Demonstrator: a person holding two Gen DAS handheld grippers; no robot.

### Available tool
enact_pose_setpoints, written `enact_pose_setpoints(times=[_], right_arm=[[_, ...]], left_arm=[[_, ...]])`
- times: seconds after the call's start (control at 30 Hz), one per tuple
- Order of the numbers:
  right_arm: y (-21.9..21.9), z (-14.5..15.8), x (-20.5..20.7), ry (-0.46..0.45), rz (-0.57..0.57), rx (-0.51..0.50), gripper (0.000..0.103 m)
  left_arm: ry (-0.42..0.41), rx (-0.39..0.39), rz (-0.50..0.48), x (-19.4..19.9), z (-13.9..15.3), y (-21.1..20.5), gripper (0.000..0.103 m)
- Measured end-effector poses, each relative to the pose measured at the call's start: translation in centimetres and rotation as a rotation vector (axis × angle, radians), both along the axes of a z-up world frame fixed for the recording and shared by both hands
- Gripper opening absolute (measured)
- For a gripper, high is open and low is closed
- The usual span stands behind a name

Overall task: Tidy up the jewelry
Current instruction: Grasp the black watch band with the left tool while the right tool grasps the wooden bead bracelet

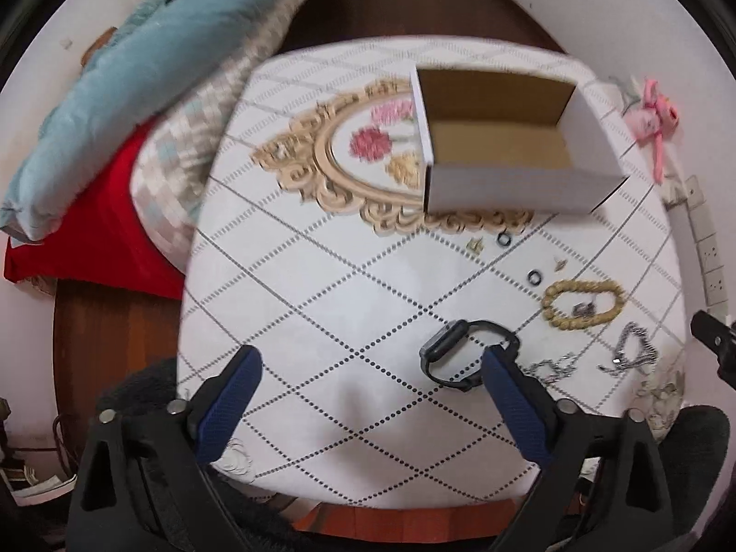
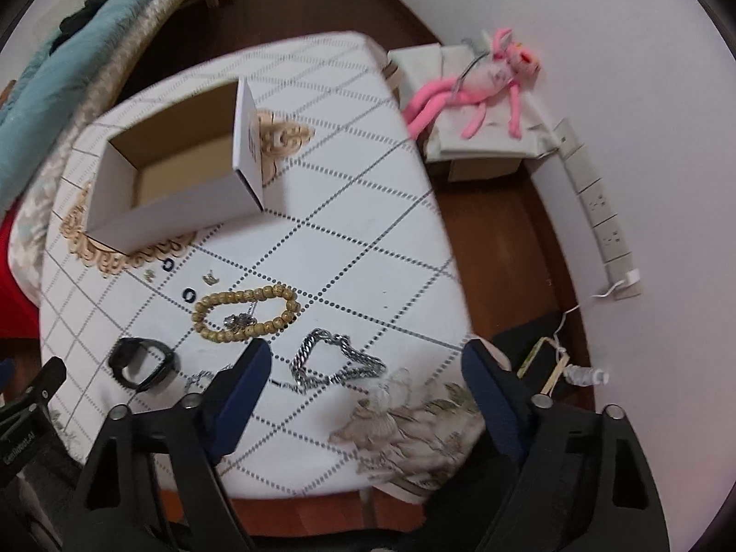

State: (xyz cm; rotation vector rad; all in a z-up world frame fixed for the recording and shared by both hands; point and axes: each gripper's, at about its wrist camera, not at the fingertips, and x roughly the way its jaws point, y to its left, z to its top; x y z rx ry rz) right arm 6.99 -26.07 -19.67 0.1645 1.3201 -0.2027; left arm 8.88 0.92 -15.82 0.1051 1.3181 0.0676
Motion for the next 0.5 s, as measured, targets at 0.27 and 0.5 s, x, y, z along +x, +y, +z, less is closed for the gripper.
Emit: enact_pose_setpoints(times=[0.27, 0.5], right_arm=[[2.6, -4.7, 3.2, 0.042, 0.058, 0.016, 0.065], [3.7, -7.7, 5.1, 0.077, 0.074, 0.039, 0.05]], left_arm=[[0.071, -0.023, 0.006, 0.8, -3.8, -0.1, 0.095], [0.101, -0.042, 0.016, 1.3, -5.3, 0.1, 0.095]])
